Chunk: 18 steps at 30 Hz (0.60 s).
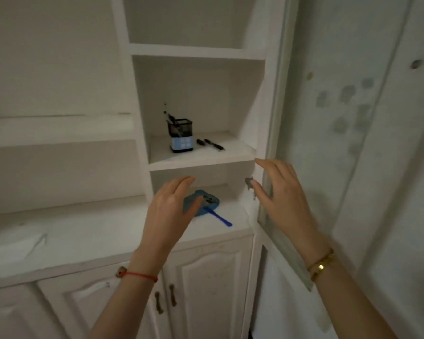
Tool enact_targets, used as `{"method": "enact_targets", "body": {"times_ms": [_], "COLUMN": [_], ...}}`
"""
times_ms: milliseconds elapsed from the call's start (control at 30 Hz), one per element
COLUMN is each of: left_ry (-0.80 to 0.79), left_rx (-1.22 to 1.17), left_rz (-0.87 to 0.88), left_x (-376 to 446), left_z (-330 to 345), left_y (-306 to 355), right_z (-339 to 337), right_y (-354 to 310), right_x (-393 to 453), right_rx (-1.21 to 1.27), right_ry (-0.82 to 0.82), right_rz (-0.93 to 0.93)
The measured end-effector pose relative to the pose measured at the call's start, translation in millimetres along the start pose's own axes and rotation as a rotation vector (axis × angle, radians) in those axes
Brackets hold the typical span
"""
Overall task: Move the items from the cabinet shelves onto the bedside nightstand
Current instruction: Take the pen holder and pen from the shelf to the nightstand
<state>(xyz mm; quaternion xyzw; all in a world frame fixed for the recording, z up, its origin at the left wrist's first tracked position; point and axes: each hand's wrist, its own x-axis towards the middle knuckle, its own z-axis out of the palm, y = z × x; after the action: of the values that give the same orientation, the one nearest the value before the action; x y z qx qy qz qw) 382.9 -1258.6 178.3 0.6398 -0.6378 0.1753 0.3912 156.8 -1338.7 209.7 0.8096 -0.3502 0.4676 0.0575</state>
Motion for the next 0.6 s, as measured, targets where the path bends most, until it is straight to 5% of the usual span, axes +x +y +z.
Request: {"method": "enact_targets", "body": {"times_ms": [600], "left_ry": [0.147], "left_rx": [0.088], "left_rz": [-0.203], "left_x": [181], "left_z": [86], "left_y": [-120], "right_z": [216], "right_y": [87], "right_x": [202], "right_rx": [0.007], "right_ry": [-0.293], "right_rz": [0.140]}}
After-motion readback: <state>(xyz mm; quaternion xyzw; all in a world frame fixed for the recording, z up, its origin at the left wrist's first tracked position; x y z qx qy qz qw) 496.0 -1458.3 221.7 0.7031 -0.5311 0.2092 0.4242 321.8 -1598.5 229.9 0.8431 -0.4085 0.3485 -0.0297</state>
